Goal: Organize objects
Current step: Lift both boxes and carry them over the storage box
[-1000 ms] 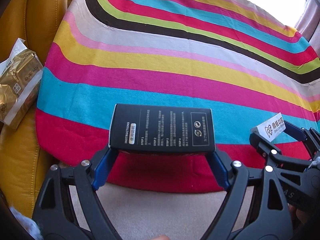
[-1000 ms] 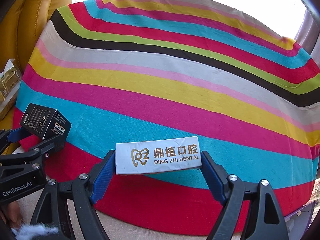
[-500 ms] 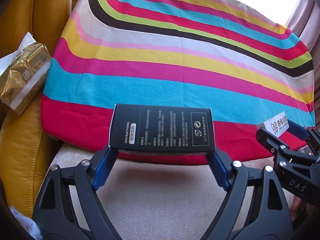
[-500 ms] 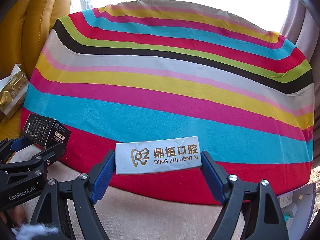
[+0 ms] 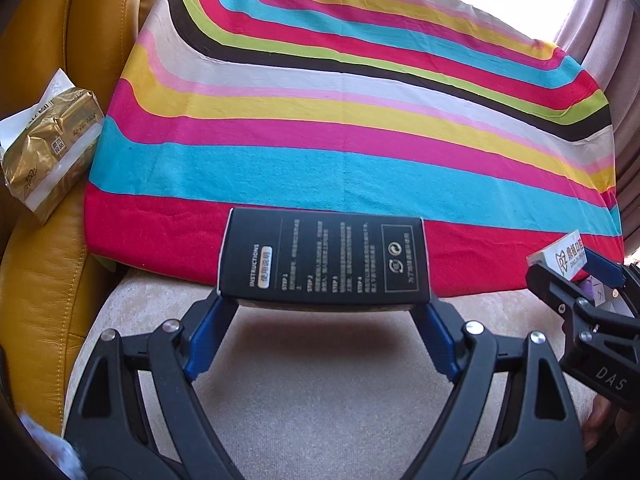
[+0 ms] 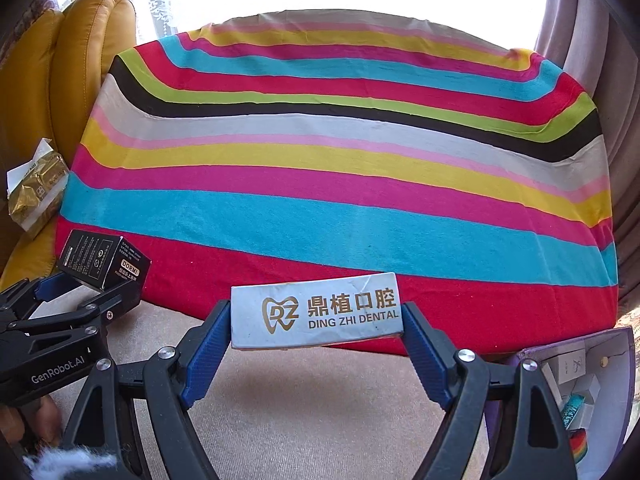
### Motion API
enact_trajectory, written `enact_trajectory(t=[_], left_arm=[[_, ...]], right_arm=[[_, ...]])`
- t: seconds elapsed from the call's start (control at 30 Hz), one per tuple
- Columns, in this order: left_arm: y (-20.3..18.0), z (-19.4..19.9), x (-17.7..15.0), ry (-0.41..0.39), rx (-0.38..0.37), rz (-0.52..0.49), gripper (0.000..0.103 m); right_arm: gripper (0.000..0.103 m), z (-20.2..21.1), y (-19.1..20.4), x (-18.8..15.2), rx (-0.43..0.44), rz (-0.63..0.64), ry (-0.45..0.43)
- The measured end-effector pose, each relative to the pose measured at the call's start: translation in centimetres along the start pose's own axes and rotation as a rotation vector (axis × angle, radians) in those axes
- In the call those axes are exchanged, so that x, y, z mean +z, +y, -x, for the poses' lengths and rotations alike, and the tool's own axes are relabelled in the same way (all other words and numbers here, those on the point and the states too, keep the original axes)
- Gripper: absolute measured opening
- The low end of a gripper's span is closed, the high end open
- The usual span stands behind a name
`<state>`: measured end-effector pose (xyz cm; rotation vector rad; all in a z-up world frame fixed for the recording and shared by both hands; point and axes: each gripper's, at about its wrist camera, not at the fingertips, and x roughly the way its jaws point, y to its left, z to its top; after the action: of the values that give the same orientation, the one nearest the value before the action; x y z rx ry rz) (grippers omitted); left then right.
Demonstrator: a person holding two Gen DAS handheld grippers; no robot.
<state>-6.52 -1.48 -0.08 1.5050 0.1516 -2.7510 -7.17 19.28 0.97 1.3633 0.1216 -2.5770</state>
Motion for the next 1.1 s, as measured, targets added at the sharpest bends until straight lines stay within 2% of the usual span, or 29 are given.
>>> enact_trajectory(t=[0.4,1.1], left_arm=[[-2.6,1.8,-0.7,-0.017,-0.033,-0.049,0.086],[-10.0,3.4,-2.1,-0.010,-0.097,-0.199,0.086]], right_arm=[[0.083,2.9,-2.9,-1.7,-0.019,-0.059,-0.027],[0.083,6.4,-10.0,-5.2,-0.077,-0.173,-0.037]])
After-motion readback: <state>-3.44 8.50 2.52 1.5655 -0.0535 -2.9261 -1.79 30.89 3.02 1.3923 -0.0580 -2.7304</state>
